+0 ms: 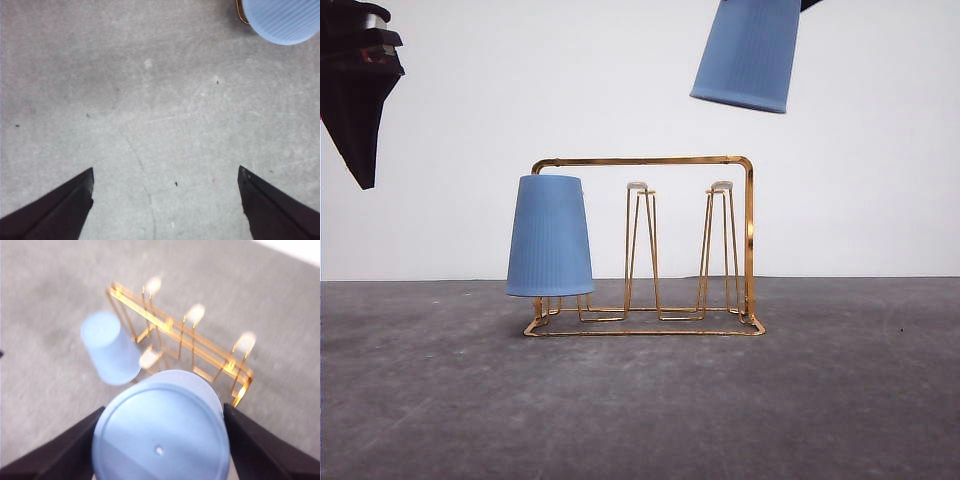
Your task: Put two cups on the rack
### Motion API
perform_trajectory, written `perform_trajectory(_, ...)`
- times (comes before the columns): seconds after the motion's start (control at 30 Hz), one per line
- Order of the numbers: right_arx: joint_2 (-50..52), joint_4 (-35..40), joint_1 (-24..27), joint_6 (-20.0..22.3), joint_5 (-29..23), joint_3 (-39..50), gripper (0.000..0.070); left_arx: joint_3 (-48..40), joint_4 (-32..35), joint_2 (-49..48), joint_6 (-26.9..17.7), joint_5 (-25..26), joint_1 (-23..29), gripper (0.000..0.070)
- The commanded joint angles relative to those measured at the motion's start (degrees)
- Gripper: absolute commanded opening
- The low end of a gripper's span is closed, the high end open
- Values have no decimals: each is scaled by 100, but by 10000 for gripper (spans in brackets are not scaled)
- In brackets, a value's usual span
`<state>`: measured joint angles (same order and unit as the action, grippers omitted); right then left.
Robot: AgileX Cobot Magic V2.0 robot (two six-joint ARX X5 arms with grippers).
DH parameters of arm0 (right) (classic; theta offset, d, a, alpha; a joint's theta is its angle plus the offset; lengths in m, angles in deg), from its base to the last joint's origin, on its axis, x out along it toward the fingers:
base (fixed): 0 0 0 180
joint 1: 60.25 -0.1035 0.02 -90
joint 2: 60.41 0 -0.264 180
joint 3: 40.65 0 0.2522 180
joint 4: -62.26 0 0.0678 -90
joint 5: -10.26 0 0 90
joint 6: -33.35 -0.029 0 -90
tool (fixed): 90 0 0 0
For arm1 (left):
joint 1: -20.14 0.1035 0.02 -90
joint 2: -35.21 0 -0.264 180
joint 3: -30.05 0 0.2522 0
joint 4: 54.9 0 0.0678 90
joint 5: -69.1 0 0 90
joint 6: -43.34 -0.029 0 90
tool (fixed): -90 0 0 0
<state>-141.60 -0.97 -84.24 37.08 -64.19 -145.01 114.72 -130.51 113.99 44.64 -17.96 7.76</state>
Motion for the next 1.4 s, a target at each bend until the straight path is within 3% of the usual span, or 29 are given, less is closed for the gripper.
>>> perform_trajectory(0.0,-170,16,-34,84,-130,-90,373,68,13,68,46,9,0,553)
perform_trajectory(0.1,-374,68,-30,117,-342,-90,373,68,17,68,46,9,0,553)
perform_trajectory(0.63,-1970,719,-31,119,-383,-90,381,68,19,68,45,9,0,553)
perform_trajectory(0.8,-2127,766,-31,122,-381,-90,551,68,16,68,44,9,0,553)
perform_trajectory(0.93,-2125,823,-34,113,-381,-90,635,68,28,68,44,9,0,553)
perform_trajectory(1.37,-1182,401,402,-34,-964,-75,632,68,454,63,22,6,269,552)
